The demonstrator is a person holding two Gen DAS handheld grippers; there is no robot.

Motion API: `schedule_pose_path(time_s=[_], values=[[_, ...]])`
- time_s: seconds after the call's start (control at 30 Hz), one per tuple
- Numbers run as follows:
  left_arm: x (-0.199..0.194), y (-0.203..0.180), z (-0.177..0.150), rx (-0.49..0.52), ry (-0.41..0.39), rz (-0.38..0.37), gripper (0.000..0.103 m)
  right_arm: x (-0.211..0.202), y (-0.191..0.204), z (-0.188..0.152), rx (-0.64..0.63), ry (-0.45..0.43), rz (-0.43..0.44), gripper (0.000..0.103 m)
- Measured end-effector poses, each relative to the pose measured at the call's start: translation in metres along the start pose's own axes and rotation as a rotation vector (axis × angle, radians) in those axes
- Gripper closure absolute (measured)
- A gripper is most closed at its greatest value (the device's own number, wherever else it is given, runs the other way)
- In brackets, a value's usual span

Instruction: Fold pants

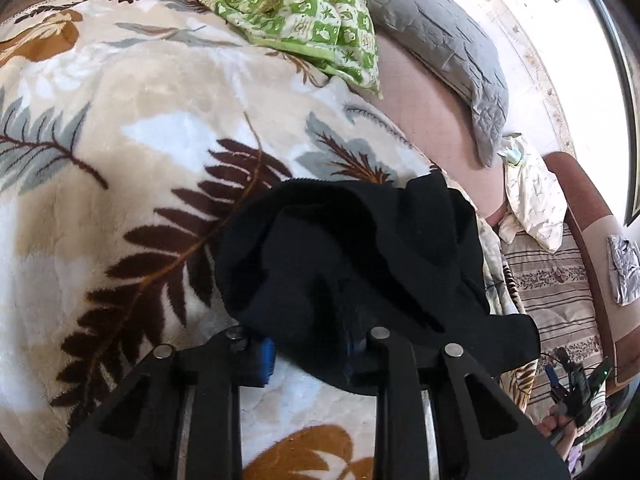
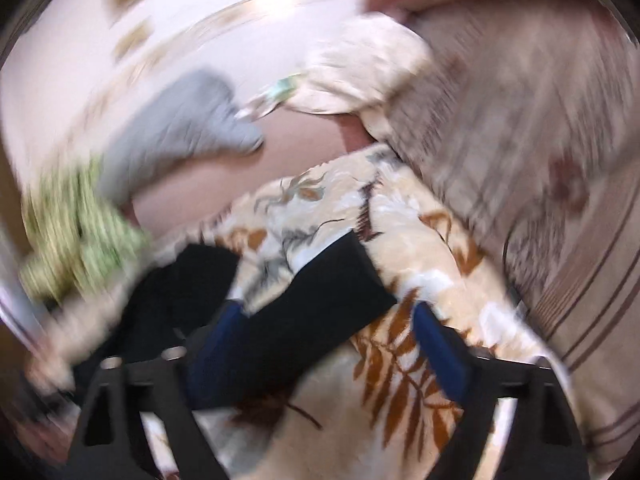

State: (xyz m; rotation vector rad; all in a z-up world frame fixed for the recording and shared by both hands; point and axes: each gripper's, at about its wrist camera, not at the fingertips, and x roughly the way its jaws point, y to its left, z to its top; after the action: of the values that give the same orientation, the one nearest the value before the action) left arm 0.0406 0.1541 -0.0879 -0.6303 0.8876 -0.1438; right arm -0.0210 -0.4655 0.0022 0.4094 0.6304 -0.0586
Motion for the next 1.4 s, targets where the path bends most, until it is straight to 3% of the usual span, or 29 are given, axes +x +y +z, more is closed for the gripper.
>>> schedule_pose_path(time_s=[0.07, 0.1, 0.17, 0.27, 0.4, 0.43, 0.47, 0.5, 0.53, 0.63, 0.73, 0.87, 0.93, 1.03, 1.1, 1.17, 1.2, 1.23, 1.33, 1.4], values=[[0.001, 0.000, -0.001, 0.002, -0.001, -0.005, 0.081, 0.010, -0.031, 0.005, 0.170, 0.044, 0.096, 0.033], [0.000, -0.002, -0.001, 0.008, -0.002, -0.003, 0.081, 0.015, -0.043, 0.005, 0.235, 0.066, 0.130, 0.041], [0.001, -0.005, -0.001, 0.019, -0.003, 0.004, 0.075, 0.023, -0.061, 0.005, 0.330, 0.087, 0.152, 0.047], [0.004, -0.011, -0.001, 0.032, -0.006, -0.005, 0.065, 0.035, -0.069, 0.007, 0.367, 0.110, 0.211, 0.061], [0.006, -0.016, -0.001, 0.045, -0.011, -0.002, 0.063, 0.053, -0.061, 0.009, 0.315, 0.158, 0.215, 0.068], [0.006, -0.017, -0.001, 0.050, -0.020, 0.007, 0.077, 0.056, -0.061, 0.010, 0.307, 0.160, 0.204, 0.068], [0.005, -0.016, -0.001, 0.050, -0.020, 0.017, 0.093, 0.059, -0.060, 0.010, 0.302, 0.162, 0.202, 0.075], [0.004, -0.013, 0.000, 0.036, -0.017, 0.013, 0.094, 0.061, -0.059, 0.010, 0.297, 0.167, 0.206, 0.093], [0.000, -0.009, -0.001, 0.011, -0.025, -0.001, 0.094, 0.061, -0.058, 0.011, 0.291, 0.167, 0.205, 0.099], [-0.028, -0.013, -0.005, 0.039, -0.069, 0.014, 0.095, 0.049, -0.053, 0.009, 0.266, 0.147, 0.205, 0.100], [-0.065, 0.000, -0.008, 0.040, -0.116, 0.049, 0.096, 0.038, -0.048, 0.000, 0.254, 0.188, 0.230, 0.100], [-0.113, 0.048, -0.015, -0.030, -0.124, 0.101, 0.096, 0.046, -0.030, -0.034, 0.217, 0.398, 0.256, 0.100], [-0.122, 0.062, -0.021, -0.050, -0.106, 0.128, 0.096, 0.056, -0.014, -0.053, 0.160, 0.501, 0.229, 0.100], [-0.116, 0.069, -0.029, -0.034, -0.084, 0.176, 0.089, 0.064, -0.004, -0.062, 0.092, 0.540, 0.132, 0.101], [-0.117, 0.067, -0.030, -0.009, -0.110, 0.238, 0.087, 0.060, -0.003, -0.056, 0.092, 0.486, 0.079, 0.098], [-0.124, 0.068, -0.027, 0.004, -0.151, 0.282, 0.074, 0.050, 0.009, -0.045, 0.002, 0.384, -0.058, 0.088], [-0.130, 0.070, -0.026, 0.005, -0.173, 0.310, 0.070, 0.044, 0.017, -0.039, -0.041, 0.330, -0.082, 0.088], [-0.138, 0.072, -0.023, 0.006, -0.206, 0.338, 0.065, 0.039, 0.028, -0.032, -0.075, 0.276, -0.059, 0.088], [-0.160, 0.072, -0.020, 0.006, -0.301, 0.404, 0.055, 0.030, 0.084, -0.024, -0.266, 0.152, 0.091, 0.069], [-0.169, 0.062, -0.021, 0.040, -0.318, 0.352, 0.053, 0.034, 0.136, -0.034, -0.477, 0.120, 0.245, 0.052]])
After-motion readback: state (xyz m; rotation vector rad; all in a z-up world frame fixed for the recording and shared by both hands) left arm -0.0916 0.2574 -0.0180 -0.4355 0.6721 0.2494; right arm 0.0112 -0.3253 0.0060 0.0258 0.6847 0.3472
